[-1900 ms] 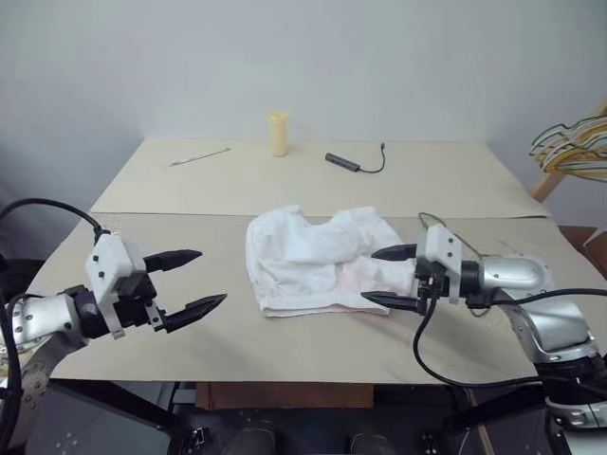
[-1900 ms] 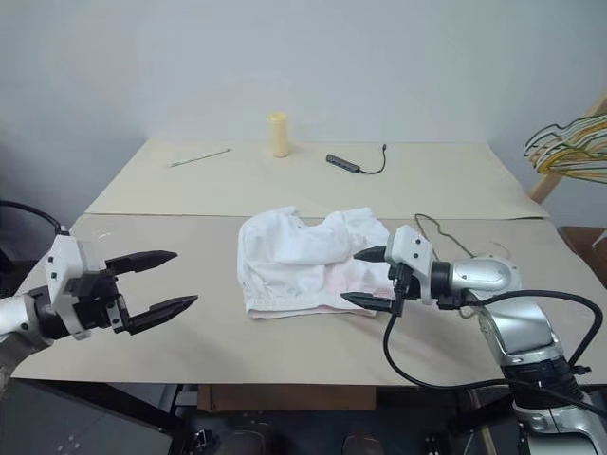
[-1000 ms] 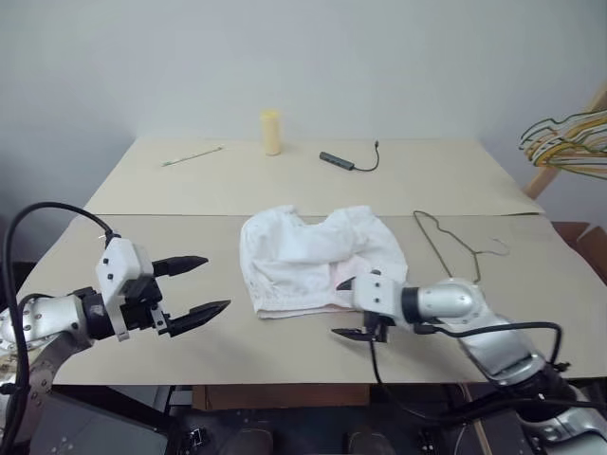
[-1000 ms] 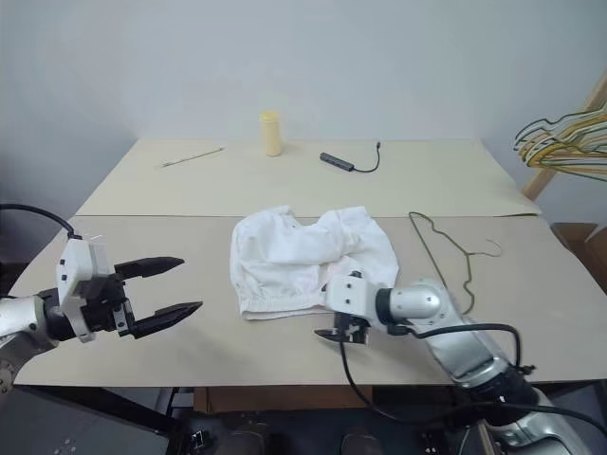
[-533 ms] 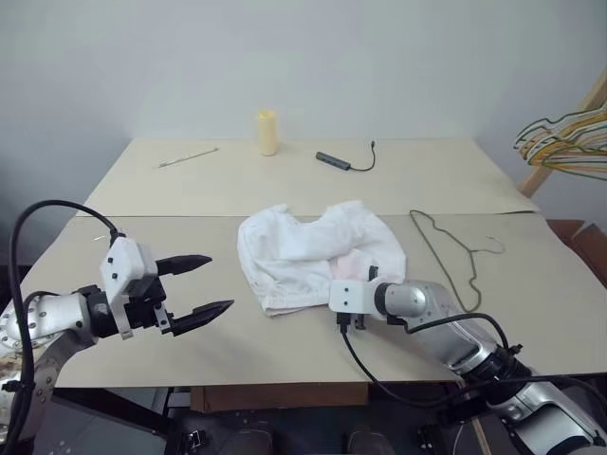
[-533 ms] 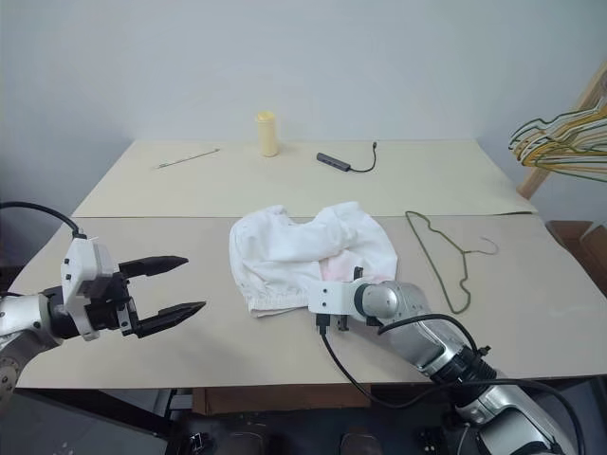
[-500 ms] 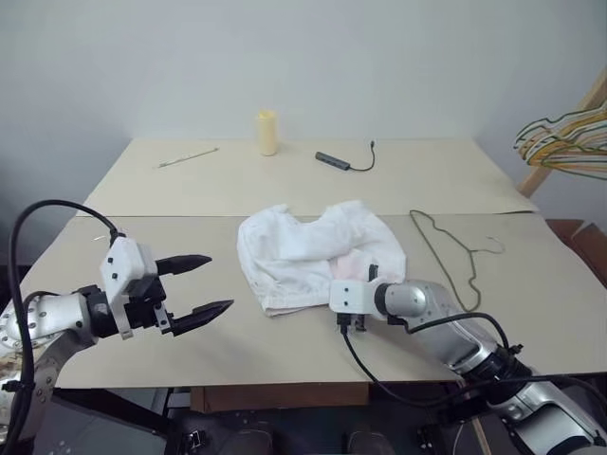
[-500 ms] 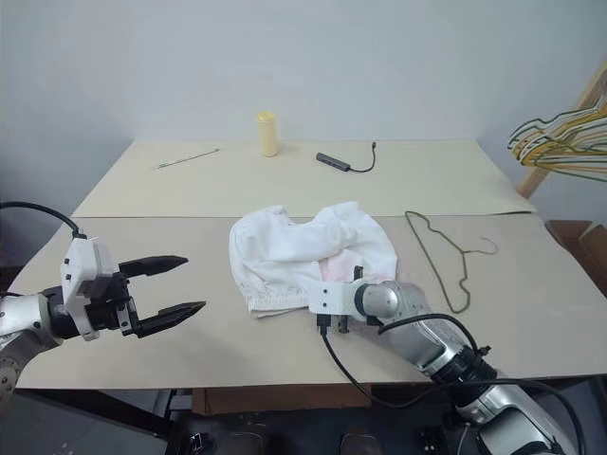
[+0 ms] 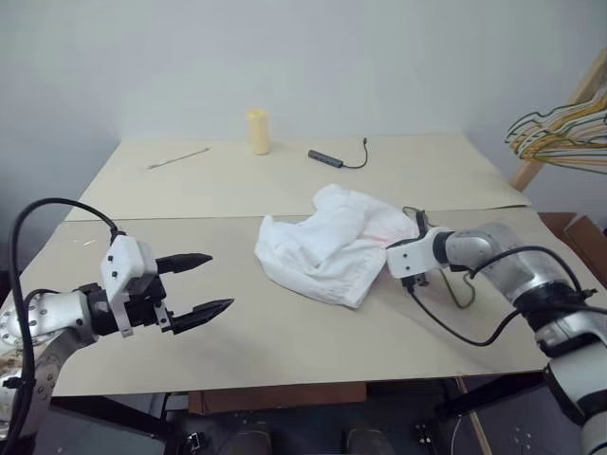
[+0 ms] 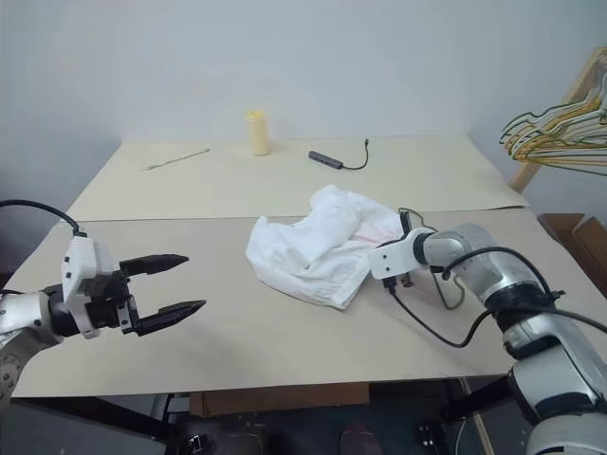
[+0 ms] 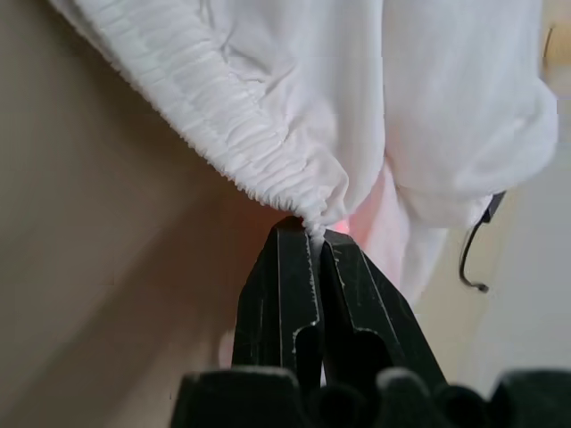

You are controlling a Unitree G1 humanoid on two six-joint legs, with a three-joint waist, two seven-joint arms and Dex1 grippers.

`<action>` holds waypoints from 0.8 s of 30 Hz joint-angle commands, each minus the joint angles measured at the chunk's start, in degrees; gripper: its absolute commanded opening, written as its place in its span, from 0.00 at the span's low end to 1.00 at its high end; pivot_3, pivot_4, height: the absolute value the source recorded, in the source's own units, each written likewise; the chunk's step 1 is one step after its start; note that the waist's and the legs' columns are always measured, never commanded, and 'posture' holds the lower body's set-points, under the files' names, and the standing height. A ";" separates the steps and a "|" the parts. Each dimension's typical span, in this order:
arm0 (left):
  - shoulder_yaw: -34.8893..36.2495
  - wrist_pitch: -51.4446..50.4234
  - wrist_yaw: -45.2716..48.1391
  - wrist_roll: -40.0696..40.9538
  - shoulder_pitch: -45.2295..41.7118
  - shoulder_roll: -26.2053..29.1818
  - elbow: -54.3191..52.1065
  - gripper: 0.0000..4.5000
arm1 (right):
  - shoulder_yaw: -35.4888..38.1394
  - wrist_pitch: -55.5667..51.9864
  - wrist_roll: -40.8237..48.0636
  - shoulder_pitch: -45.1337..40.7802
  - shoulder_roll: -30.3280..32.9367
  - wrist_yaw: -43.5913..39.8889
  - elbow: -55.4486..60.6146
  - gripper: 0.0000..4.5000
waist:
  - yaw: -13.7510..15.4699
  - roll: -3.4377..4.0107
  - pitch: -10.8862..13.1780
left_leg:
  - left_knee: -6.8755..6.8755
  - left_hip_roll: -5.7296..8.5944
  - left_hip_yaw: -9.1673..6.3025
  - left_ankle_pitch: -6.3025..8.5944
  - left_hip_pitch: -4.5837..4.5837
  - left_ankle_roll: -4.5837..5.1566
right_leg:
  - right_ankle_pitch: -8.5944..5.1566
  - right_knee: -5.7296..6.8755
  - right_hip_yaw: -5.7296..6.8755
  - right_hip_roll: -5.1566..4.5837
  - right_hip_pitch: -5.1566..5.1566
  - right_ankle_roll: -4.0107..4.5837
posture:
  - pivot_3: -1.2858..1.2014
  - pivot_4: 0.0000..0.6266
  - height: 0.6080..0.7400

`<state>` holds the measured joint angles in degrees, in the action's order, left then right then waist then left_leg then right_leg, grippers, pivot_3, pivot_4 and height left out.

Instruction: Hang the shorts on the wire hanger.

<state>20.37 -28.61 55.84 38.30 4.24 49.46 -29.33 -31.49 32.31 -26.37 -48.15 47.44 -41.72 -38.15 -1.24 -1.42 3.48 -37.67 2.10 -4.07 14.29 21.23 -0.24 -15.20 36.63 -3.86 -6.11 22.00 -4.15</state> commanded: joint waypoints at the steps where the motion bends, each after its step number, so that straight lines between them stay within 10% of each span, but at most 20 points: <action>1: 0.13 1.18 -0.03 -0.28 -0.66 0.01 -0.63 1.00 | 0.84 5.58 -0.47 -2.97 -1.05 -0.48 -7.38 0.17 | -0.56 0.00 0.00 | 0.00 0.00 0.01 0.00 0.01 0.00 | -0.01 -0.01 -0.02 0.00 0.02 0.01 | 0.53 0.04 1.00; 6: 0.78 0.94 -0.13 0.07 0.21 0.08 -1.20 1.00 | 5.02 -0.56 5.29 1.21 -0.07 -8.03 -1.95 0.55 | -1.43 0.01 0.02 | 0.01 -0.03 -0.32 0.02 0.07 0.01 | -0.03 -0.01 -0.10 0.00 0.07 0.03 | 0.53 0.06 1.00; 12: 1.34 0.63 0.05 0.47 0.77 0.42 -1.40 1.00 | 16.47 -24.53 20.65 17.74 4.96 -16.73 30.79 0.99 | -0.14 0.23 0.26 | 0.00 -0.04 -0.40 0.07 0.09 0.07 | -0.05 0.05 -0.08 0.00 0.09 0.00 | 0.53 0.08 1.00; 18: 0.28 0.61 0.72 0.34 -0.31 0.67 -0.52 1.00 | 19.03 -67.74 28.24 26.23 0.26 -14.21 63.88 0.99 | 0.04 0.36 0.35 | -0.05 -0.14 -0.40 0.07 0.04 0.08 | -0.04 0.20 -0.12 0.13 0.09 0.01 | 0.52 0.08 1.00; 24: -0.98 0.60 1.47 -0.05 -2.62 0.84 0.80 1.00 | 3.38 -89.87 18.04 22.46 -5.56 -4.15 71.46 0.99 | 0.42 0.34 0.39 | -0.12 -0.13 -0.32 0.06 0.00 0.07 | -0.03 0.18 -0.06 0.16 0.06 0.02 | 0.51 0.08 1.00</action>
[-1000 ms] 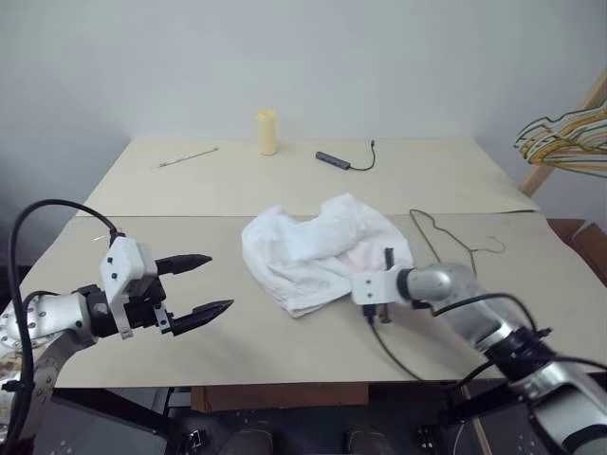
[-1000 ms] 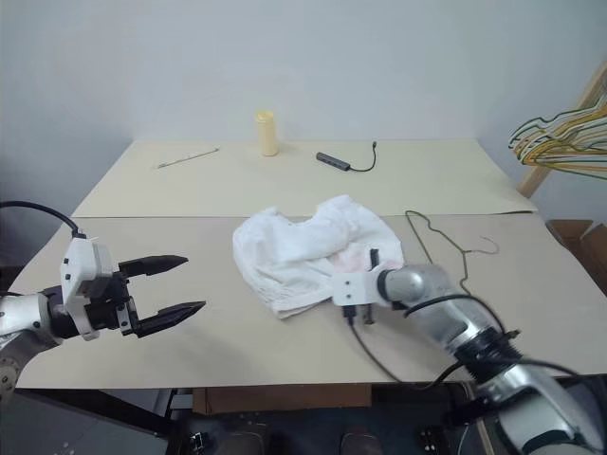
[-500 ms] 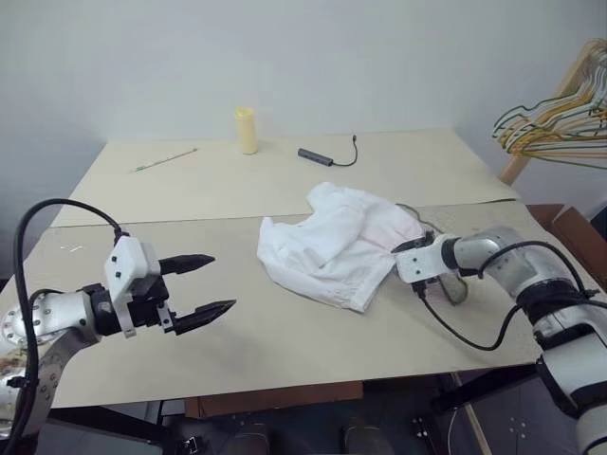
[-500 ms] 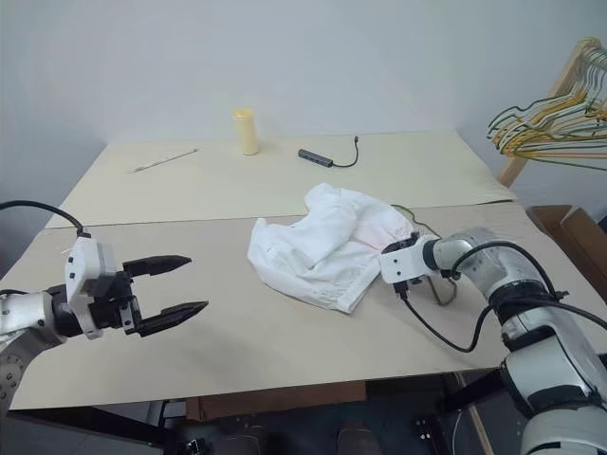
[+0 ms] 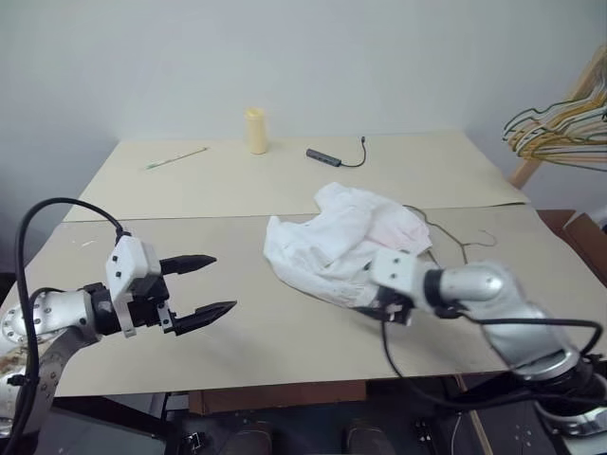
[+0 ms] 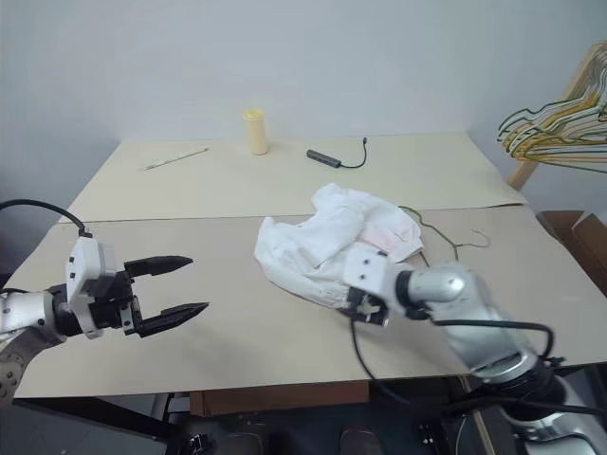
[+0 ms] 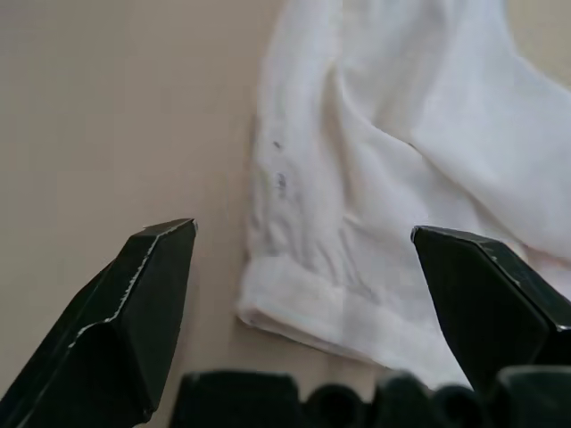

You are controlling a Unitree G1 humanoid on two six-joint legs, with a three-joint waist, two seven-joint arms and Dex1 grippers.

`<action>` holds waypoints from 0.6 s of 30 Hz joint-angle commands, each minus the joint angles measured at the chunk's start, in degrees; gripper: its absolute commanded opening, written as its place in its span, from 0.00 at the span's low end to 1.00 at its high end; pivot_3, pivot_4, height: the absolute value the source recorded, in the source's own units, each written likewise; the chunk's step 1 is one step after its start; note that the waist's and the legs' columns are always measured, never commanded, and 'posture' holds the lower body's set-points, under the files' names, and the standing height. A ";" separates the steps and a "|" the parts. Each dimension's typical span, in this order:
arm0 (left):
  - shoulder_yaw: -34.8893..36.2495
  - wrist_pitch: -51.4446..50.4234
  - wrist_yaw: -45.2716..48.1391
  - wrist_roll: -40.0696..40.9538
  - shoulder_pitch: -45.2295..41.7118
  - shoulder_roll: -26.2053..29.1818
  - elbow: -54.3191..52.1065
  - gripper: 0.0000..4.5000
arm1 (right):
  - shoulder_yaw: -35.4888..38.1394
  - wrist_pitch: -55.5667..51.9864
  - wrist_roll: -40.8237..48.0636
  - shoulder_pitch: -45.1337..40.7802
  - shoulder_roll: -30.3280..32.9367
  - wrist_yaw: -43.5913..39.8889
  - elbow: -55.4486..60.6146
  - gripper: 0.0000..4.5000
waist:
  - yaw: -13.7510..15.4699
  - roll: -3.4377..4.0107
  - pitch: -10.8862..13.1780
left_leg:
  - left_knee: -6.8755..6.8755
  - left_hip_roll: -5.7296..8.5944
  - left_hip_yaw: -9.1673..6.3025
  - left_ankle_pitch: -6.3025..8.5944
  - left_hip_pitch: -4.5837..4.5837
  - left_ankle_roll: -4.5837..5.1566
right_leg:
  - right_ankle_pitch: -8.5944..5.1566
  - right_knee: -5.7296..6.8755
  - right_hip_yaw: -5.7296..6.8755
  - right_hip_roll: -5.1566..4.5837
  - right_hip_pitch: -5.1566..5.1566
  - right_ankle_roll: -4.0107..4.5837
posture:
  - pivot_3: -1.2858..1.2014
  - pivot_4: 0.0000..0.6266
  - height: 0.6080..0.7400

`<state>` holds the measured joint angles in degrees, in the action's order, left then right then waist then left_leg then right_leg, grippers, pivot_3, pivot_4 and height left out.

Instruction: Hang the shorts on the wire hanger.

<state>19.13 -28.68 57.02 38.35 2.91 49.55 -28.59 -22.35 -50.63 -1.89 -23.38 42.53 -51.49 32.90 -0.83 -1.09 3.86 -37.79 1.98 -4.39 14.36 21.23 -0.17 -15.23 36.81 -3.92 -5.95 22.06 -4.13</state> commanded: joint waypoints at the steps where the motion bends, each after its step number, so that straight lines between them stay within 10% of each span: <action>1: 0.20 0.71 0.35 -0.14 -1.46 0.76 0.18 1.00 | -8.22 -8.49 -8.62 -3.28 -1.41 7.73 -1.09 0.99 | 0.02 -0.01 0.01 | 0.00 0.01 0.02 0.00 0.01 0.00 | 0.00 -0.01 0.00 -0.01 0.03 0.00 | 0.51 0.08 1.00; 8: 0.36 1.01 0.02 -0.52 -1.04 0.52 -0.14 1.00 | -15.46 -15.27 -14.80 -9.95 -9.20 16.19 -8.47 0.96 | -0.20 -0.02 0.03 | 0.04 0.00 0.01 0.01 0.07 -0.04 | 0.01 0.01 -0.01 0.01 0.15 0.03 | 0.52 0.07 1.00; 18: -0.26 1.66 -0.70 -1.61 -1.33 -0.32 0.21 1.00 | -17.88 -10.64 -15.26 -9.27 -4.25 14.54 -7.39 0.23 | -0.03 -0.02 0.04 | 0.04 0.01 0.00 0.04 0.08 -0.10 | 0.01 -0.04 0.01 0.01 0.12 0.02 | 0.52 0.06 1.00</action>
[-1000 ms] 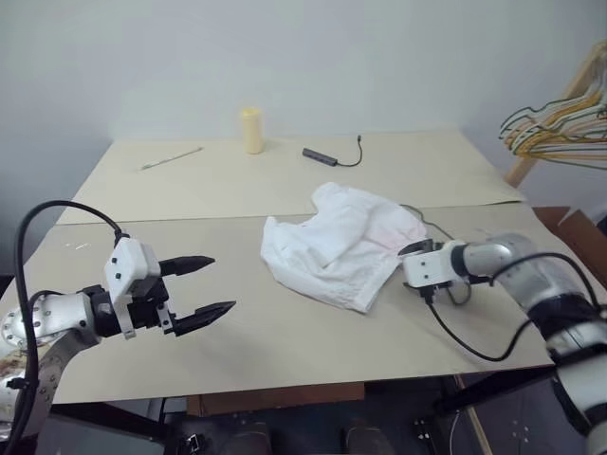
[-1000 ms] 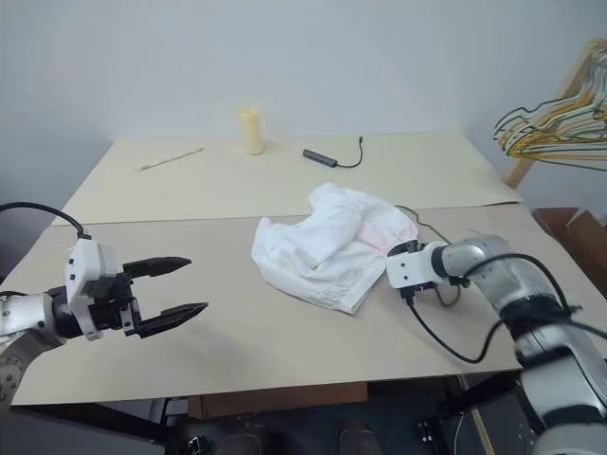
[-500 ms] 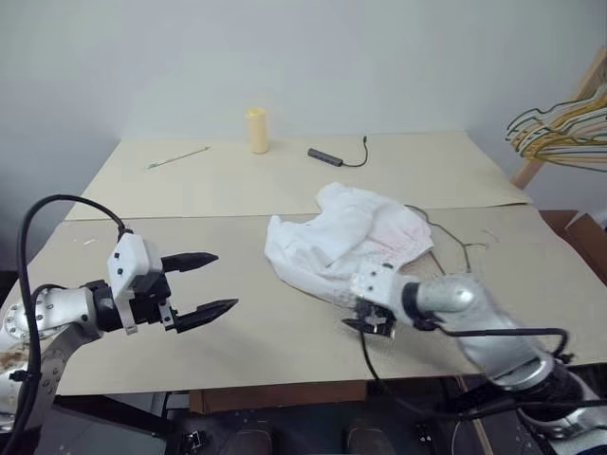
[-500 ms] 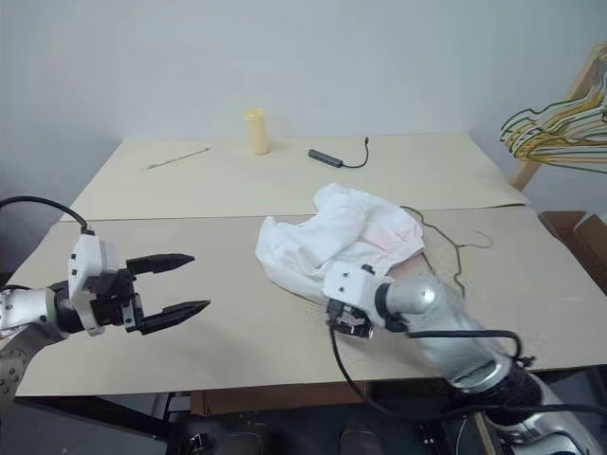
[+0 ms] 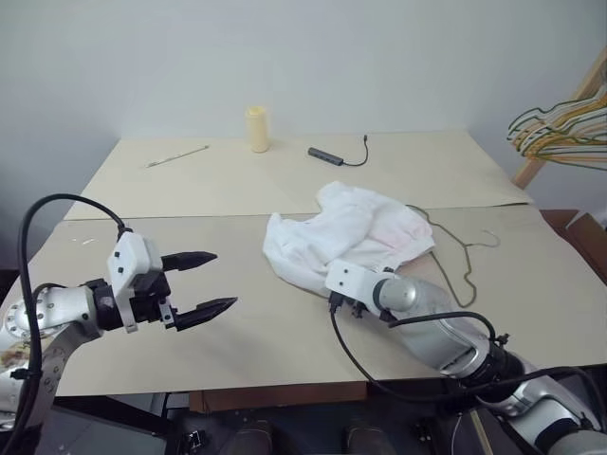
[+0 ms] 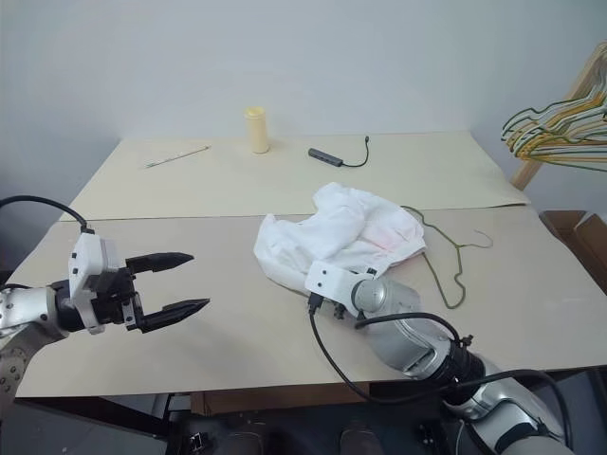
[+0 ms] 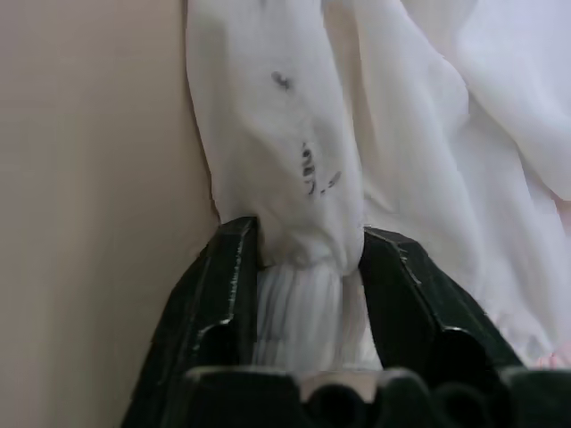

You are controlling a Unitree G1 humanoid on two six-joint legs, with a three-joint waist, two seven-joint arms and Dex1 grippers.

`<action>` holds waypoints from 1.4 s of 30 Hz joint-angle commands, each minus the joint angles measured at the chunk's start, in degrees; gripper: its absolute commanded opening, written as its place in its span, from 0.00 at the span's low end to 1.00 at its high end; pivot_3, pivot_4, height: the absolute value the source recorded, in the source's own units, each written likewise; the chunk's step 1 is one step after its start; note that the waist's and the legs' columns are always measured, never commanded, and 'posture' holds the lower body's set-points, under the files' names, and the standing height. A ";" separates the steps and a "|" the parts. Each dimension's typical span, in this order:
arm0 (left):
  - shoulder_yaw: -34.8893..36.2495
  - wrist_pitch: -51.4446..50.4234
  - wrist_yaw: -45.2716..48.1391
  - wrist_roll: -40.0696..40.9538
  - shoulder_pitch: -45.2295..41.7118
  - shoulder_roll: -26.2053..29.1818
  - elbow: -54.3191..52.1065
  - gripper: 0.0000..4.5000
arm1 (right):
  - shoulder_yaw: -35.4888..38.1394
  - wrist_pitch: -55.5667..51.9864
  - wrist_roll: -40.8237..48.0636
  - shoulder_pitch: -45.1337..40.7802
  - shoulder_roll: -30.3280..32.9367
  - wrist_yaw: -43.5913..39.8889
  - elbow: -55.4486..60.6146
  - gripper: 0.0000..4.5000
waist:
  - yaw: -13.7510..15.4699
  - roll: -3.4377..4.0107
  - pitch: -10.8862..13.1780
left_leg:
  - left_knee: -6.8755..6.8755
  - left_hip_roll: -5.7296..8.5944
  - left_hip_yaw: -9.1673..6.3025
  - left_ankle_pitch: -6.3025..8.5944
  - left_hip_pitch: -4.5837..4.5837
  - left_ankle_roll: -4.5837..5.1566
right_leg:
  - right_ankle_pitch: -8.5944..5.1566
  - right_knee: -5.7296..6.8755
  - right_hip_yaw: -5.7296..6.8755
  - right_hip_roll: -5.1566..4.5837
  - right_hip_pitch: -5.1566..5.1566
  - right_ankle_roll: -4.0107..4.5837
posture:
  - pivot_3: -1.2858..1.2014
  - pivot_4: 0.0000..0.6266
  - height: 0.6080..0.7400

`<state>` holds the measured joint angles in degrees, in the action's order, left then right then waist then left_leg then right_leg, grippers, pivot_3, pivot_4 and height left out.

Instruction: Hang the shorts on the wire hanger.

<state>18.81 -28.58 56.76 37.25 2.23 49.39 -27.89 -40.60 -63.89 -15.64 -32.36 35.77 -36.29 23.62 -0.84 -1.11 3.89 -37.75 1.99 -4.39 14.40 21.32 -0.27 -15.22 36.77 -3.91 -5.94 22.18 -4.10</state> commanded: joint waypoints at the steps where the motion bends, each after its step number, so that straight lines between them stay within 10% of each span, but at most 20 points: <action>1: -0.04 1.62 -0.40 -0.65 -0.76 -0.27 -0.39 1.00 | 0.33 3.58 -1.56 -0.14 3.80 -1.21 1.93 0.15 | -0.02 0.00 0.00 | 0.00 0.00 0.03 0.00 0.00 0.00 | 0.00 0.00 0.00 0.00 0.00 0.00 | 0.52 0.06 1.00; 3: -0.31 1.73 -0.30 -0.89 -1.00 -0.38 -0.17 1.00 | 0.49 5.85 -1.46 0.24 6.23 -2.36 1.89 0.00 | -0.04 0.00 0.00 | 0.00 0.00 0.05 0.00 0.00 0.00 | 0.00 -0.01 0.00 0.00 0.00 -0.01 | 0.52 0.06 1.00; 17: -22.95 22.70 0.58 -27.69 -16.80 -2.21 18.18 1.00 | 19.92 68.19 15.23 10.70 30.71 -24.57 -10.99 0.00 | -0.17 -0.03 0.00 | -0.06 -0.01 0.39 0.01 0.01 0.02 | -0.01 -0.13 0.08 -0.01 -0.18 -0.04 | 0.50 0.02 1.00; 38: -46.70 58.40 -8.53 -59.40 -46.67 -19.57 72.45 1.00 | 32.38 70.33 19.43 18.70 28.56 -29.50 -8.50 0.00 | -2.32 -0.14 -0.87 | -0.33 0.04 0.42 0.01 0.03 0.03 | 0.07 -0.03 0.02 -0.03 -0.31 -0.19 | 0.45 0.00 1.00; 42: -47.71 60.13 -13.58 -62.42 -50.35 -22.04 79.46 0.80 | 33.44 70.07 19.26 19.76 28.49 -29.55 -7.88 0.00 | -3.06 -0.16 -0.97 | -0.39 0.05 0.42 0.02 -0.47 0.05 | -0.03 -0.14 0.05 -0.03 -1.00 -0.47 | 0.45 0.00 1.00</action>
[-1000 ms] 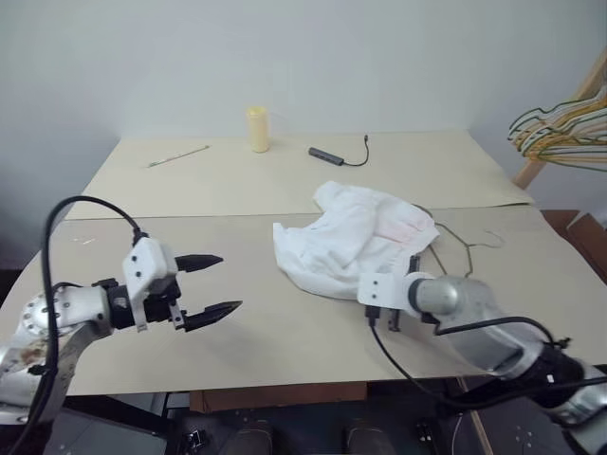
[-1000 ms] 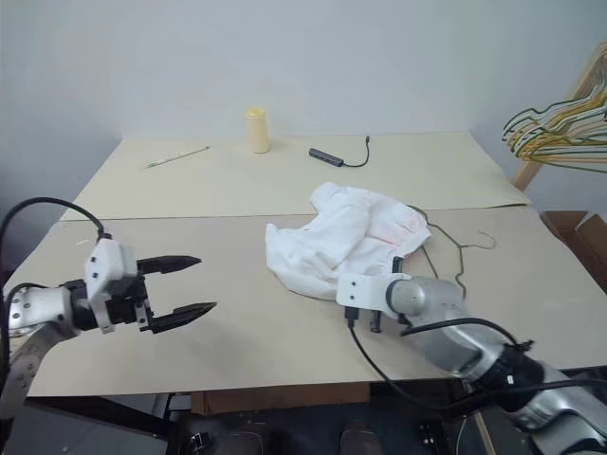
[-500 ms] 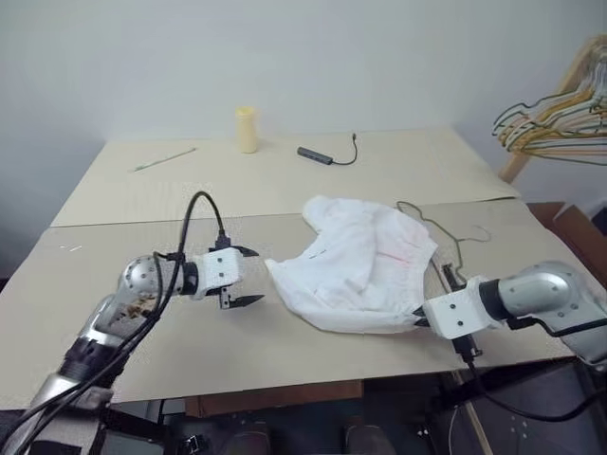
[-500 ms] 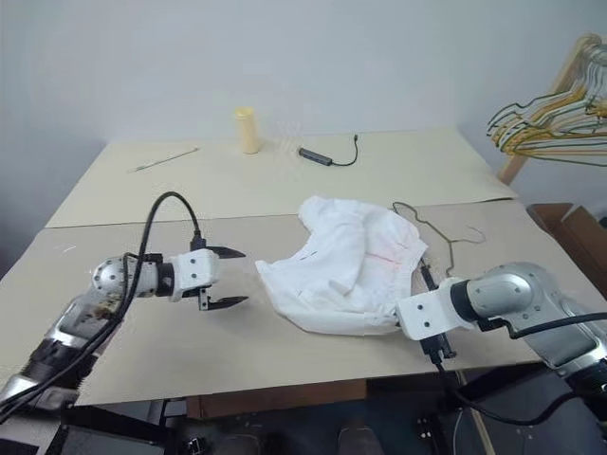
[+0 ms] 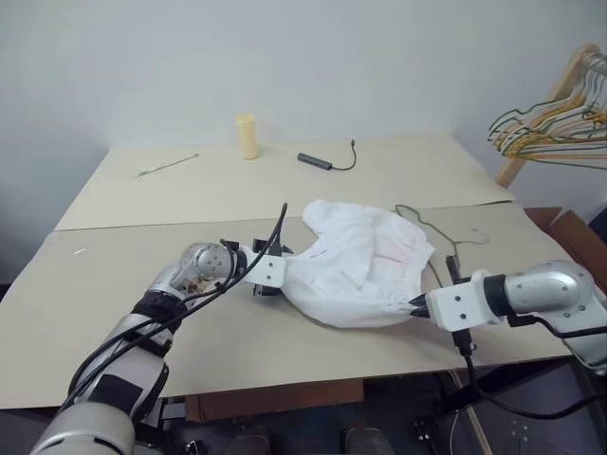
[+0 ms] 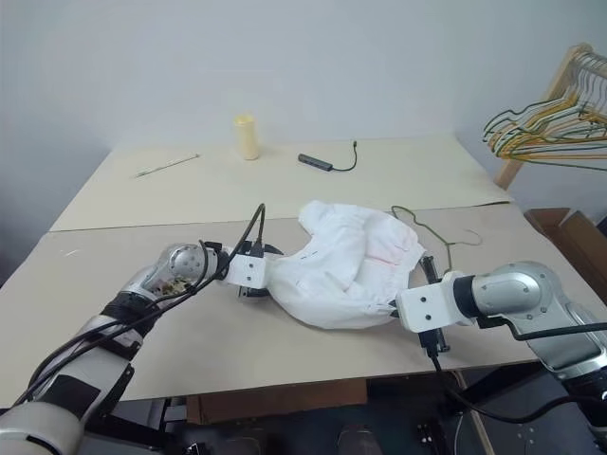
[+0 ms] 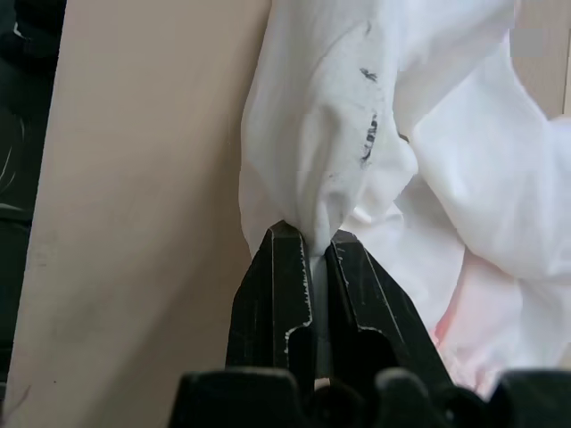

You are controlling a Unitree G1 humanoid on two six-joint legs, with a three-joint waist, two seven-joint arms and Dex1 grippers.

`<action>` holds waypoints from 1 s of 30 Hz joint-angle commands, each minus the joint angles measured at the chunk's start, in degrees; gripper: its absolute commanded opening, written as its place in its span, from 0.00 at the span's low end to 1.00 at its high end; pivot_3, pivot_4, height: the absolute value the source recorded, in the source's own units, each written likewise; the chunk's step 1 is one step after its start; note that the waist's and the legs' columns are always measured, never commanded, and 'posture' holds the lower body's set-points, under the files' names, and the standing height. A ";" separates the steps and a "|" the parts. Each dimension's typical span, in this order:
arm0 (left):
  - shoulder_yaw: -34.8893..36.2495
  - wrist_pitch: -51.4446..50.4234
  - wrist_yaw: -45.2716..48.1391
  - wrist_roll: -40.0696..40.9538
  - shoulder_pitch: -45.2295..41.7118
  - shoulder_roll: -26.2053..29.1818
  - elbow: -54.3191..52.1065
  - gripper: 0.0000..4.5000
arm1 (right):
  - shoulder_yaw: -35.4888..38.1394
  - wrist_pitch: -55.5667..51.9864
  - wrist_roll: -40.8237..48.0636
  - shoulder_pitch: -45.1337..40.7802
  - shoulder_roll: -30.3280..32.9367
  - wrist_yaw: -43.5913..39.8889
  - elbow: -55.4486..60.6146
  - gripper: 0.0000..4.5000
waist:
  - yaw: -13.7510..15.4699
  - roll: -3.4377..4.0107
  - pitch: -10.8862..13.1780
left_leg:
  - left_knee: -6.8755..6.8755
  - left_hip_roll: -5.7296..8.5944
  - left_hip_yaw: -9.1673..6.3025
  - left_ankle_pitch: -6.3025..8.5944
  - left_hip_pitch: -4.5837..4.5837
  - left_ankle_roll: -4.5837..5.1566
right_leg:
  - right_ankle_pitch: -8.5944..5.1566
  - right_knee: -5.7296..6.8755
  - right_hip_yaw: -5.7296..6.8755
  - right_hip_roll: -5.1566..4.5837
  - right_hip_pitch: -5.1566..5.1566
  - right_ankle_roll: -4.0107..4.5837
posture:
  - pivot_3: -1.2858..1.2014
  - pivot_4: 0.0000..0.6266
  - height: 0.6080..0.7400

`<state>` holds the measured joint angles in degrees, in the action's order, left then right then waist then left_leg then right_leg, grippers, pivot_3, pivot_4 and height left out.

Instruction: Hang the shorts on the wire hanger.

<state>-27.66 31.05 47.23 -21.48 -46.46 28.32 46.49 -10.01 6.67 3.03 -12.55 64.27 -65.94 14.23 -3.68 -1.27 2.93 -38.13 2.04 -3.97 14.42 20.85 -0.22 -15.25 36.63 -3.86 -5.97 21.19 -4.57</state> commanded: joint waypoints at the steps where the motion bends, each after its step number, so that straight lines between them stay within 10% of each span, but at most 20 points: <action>1: -1.35 1.06 -5.07 -4.25 -2.43 -1.45 6.54 0.73 | 3.03 -0.55 0.59 0.12 -0.01 0.11 1.57 0.00 | -0.34 0.00 -0.01 | -0.01 0.00 0.00 0.00 -0.06 0.00 | -0.09 -0.05 0.00 0.00 -0.09 -0.25 | 0.45 0.00 1.00; 10: 1.04 3.66 -8.94 -3.95 -5.28 -2.25 11.38 0.04 | 2.90 -0.67 -0.72 -0.93 -1.62 1.44 0.28 0.00 | -0.91 0.00 -0.03 | -0.22 0.00 -0.07 0.00 0.16 0.00 | 0.15 0.04 -0.01 0.00 0.09 -0.04 | 0.45 0.00 1.00; 20: 9.20 5.10 11.38 10.90 8.40 21.61 -16.21 0.02 | 1.72 3.31 -6.81 -9.02 -7.35 6.61 -8.40 0.00 | -4.85 0.09 -0.09 | -0.17 0.03 -0.41 0.02 0.72 0.03 | 0.19 0.32 -0.20 -0.15 0.93 0.03 | 0.45 0.00 1.00; 30: 34.83 -15.79 17.16 25.63 49.78 43.04 -57.96 0.02 | -1.69 8.80 -4.72 -11.62 -8.19 0.68 -11.30 0.00 | -5.27 0.17 -0.10 | -0.15 -0.08 -0.46 0.05 0.67 0.08 | 0.15 0.41 -0.21 -0.24 0.96 0.01 | 0.48 0.01 1.00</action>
<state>1.58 19.52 62.91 3.21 1.43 69.20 -8.81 -13.51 15.09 -1.84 -23.63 54.06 -63.81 4.04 -8.96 -1.10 2.83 -38.29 1.95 -4.41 14.47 21.47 -0.14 -15.11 37.05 -4.09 -6.20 22.10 -4.55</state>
